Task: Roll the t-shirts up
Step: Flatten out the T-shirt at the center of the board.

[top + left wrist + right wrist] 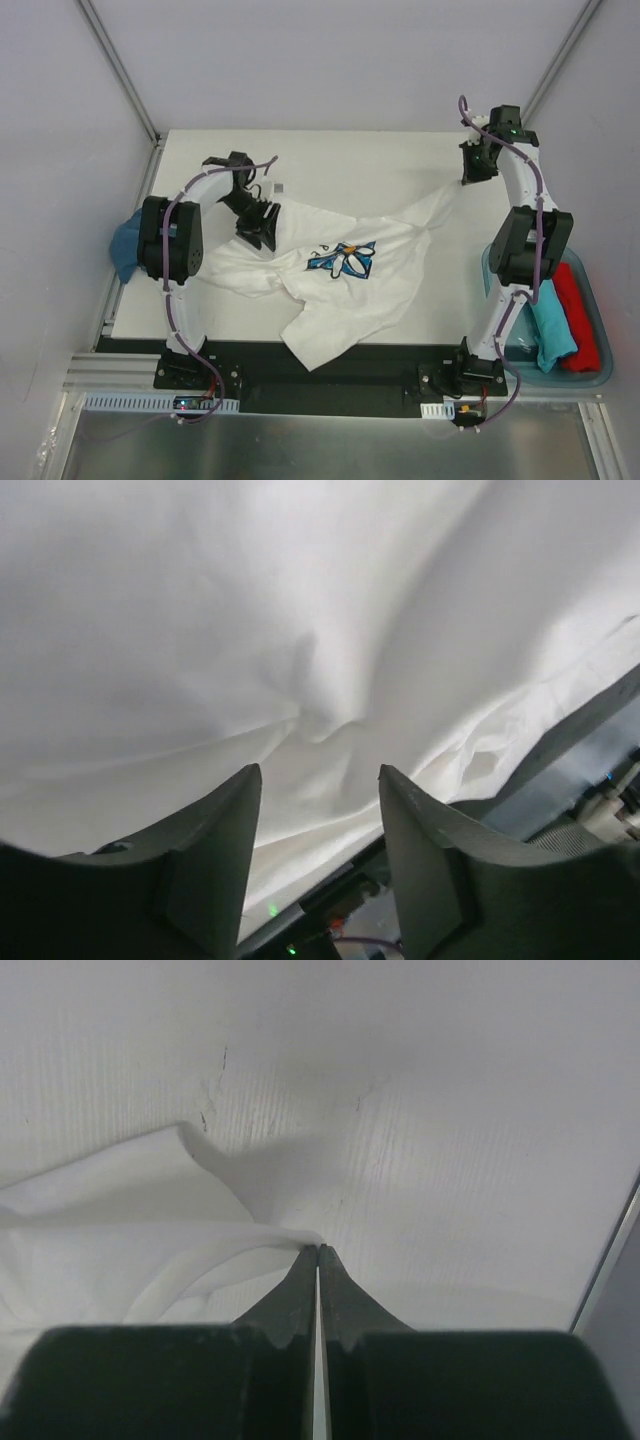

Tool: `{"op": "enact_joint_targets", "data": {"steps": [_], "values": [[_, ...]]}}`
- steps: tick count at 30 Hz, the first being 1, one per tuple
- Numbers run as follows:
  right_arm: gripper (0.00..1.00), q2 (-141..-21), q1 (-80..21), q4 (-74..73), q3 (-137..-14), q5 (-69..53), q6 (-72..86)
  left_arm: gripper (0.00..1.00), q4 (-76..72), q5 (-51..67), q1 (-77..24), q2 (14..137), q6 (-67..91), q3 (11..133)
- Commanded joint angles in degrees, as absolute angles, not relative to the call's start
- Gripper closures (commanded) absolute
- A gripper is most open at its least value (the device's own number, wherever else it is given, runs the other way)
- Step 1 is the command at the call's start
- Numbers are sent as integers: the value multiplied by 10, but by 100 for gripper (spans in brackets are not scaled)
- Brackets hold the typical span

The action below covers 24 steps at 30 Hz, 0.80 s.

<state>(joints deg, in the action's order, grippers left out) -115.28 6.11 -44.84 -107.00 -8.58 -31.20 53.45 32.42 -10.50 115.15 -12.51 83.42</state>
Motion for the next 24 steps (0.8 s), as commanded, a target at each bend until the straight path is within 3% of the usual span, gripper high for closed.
{"op": "enact_joint_targets", "data": {"steps": [1, 3, 7, 17, 24], "values": [[99, -1147, 47, -451, -1110, -91, -325, 43, 524, 300, -86, 1140, -115, 993], [99, -1139, 40, -452, -1097, -105, -321, 35, 526, 266, -72, 1190, -118, 1100], [98, -1122, 22, -451, -1064, -127, -313, 29, 530, 246, -46, 1285, -126, 1225], [99, -1103, 2, -456, -1044, -135, -304, 35, 513, 263, -32, 1393, -136, 1359], [99, -1091, 1, -459, -1020, -123, -315, 42, 504, 266, -35, 1430, -138, 1368]]}}
